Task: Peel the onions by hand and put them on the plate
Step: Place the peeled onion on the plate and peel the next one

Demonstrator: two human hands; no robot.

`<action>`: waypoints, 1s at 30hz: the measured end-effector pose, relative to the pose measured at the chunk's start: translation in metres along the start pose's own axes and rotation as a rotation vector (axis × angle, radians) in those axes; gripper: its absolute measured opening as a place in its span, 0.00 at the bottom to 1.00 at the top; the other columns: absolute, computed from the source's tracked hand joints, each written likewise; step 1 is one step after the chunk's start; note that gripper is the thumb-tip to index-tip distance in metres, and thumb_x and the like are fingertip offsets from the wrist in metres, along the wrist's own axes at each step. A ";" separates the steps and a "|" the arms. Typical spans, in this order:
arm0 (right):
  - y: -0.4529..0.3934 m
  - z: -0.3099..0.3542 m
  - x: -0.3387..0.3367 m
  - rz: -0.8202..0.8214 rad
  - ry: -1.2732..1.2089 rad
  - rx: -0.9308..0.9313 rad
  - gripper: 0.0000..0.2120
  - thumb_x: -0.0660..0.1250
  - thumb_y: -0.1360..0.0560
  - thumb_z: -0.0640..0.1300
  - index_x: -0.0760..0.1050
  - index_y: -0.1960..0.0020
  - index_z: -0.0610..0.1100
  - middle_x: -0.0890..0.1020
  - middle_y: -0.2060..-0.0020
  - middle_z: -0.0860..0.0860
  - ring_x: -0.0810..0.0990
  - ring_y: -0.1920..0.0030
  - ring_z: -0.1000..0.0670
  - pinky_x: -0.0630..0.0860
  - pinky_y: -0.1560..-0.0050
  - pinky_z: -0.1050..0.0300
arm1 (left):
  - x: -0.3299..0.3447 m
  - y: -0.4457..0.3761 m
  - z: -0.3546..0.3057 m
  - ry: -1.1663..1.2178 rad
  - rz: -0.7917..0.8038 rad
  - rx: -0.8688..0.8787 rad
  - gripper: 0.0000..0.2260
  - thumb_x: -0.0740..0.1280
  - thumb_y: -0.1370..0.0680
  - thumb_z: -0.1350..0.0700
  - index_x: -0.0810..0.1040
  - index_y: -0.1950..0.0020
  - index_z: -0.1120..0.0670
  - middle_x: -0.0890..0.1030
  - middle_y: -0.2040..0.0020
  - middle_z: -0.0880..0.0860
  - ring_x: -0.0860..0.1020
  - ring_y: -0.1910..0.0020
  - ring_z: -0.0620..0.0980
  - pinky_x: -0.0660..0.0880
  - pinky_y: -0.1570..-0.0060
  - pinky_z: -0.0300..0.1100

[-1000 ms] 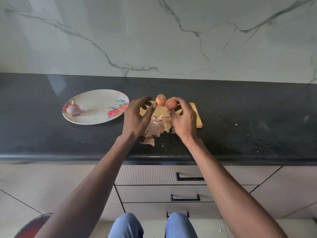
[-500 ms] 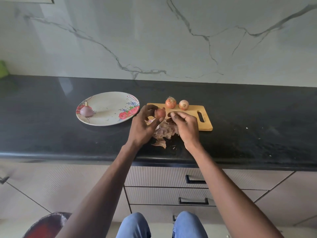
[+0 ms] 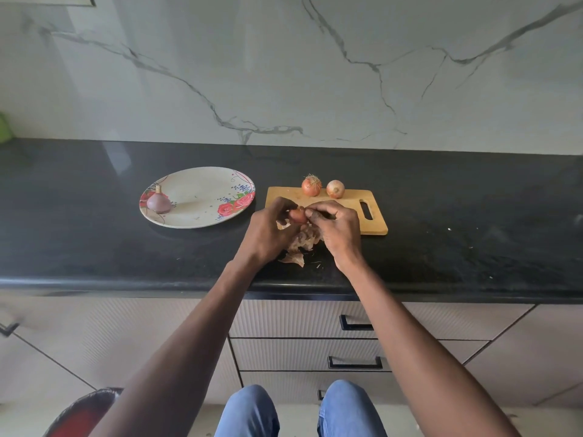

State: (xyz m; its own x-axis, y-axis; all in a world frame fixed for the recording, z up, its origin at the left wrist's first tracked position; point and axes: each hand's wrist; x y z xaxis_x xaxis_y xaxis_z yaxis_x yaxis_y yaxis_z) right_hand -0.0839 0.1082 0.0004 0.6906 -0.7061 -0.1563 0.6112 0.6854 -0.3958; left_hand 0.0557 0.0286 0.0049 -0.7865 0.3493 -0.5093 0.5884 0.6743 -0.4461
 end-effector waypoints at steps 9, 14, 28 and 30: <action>0.008 0.004 0.009 0.010 0.362 -0.216 0.07 0.64 0.20 0.34 0.70 0.54 0.44 0.77 0.57 0.48 0.76 0.57 0.51 0.68 0.60 0.75 | -0.001 0.002 -0.005 0.000 0.037 0.004 0.18 0.75 0.25 0.57 0.78 0.37 0.56 0.83 0.47 0.49 0.81 0.49 0.47 0.78 0.47 0.39; 0.011 0.004 0.009 -0.024 0.395 -0.221 0.04 0.61 0.19 0.34 0.71 0.52 0.41 0.77 0.58 0.48 0.76 0.59 0.50 0.68 0.63 0.74 | -0.003 0.002 -0.006 -0.001 0.021 0.049 0.19 0.76 0.25 0.56 0.79 0.36 0.57 0.83 0.44 0.51 0.82 0.49 0.45 0.77 0.49 0.35; 0.006 0.007 0.003 -0.109 0.243 -0.238 0.10 0.72 0.25 0.39 0.83 0.44 0.40 0.85 0.47 0.50 0.80 0.47 0.59 0.75 0.43 0.68 | -0.004 -0.002 0.004 0.397 0.026 -0.064 0.22 0.72 0.22 0.50 0.76 0.31 0.57 0.83 0.38 0.53 0.82 0.39 0.49 0.78 0.37 0.53; 0.004 0.005 0.003 -0.102 0.170 -0.209 0.13 0.74 0.26 0.40 0.83 0.42 0.41 0.84 0.45 0.51 0.80 0.44 0.59 0.75 0.40 0.66 | -0.005 -0.003 0.004 0.430 0.050 -0.072 0.21 0.72 0.22 0.50 0.77 0.31 0.57 0.83 0.38 0.53 0.82 0.39 0.51 0.78 0.37 0.53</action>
State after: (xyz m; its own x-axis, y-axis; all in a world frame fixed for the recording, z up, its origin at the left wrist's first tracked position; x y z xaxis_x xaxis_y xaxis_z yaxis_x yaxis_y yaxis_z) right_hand -0.0775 0.1096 0.0033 0.5440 -0.8014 -0.2487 0.5691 0.5701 -0.5925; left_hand 0.0590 0.0218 0.0059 -0.7731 0.6113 -0.1692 0.6249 0.6882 -0.3688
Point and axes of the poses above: each hand's wrist, its own y-axis away from the middle knuckle, its own x-axis out of the palm, z = x × y
